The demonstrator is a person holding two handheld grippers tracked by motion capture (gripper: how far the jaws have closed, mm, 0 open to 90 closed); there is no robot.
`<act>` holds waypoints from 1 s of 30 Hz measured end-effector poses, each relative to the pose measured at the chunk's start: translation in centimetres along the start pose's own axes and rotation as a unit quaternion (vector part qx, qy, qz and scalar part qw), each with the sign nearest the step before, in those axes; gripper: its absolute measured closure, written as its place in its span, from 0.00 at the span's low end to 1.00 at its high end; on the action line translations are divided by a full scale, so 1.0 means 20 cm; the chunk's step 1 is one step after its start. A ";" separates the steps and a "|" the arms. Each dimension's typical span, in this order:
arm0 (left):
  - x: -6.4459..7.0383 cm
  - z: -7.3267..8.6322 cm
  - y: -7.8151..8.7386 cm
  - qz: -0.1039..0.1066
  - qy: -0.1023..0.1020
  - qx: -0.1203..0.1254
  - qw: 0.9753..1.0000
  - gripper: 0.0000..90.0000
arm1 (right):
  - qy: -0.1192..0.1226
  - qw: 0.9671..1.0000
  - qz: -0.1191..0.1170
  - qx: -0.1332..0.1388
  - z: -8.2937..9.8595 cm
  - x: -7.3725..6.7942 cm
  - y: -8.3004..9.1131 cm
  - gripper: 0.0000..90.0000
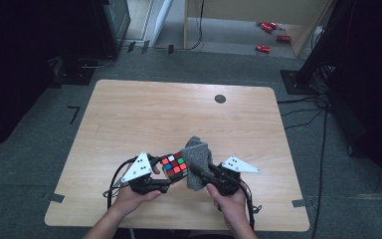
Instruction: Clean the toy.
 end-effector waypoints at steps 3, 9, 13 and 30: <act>0.01 0.01 -0.01 0.004 -0.004 -0.008 1.000 0.38 | -0.001 0.999 -0.019 0.039 -0.05 -0.03 0.04 0.69; 0.00 -0.01 0.01 0.012 0.012 0.007 1.000 0.38 | -0.013 1.000 -0.010 0.002 0.02 -0.01 -0.01 0.69; -0.03 -0.01 0.03 0.025 0.027 0.024 0.999 0.38 | -0.007 1.000 -0.002 -0.013 0.03 0.00 -0.02 0.69; -0.01 0.01 0.01 -0.009 -0.026 -0.012 1.000 0.38 | 0.010 1.000 0.003 0.012 -0.01 -0.03 0.01 0.69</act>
Point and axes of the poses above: each handheld gripper's, and its own axes: y roughly backward along the jaws, z roughly out of its underside, x roughly to its right, the point moved 2 cm from there along -y, roughly forward along the jaws
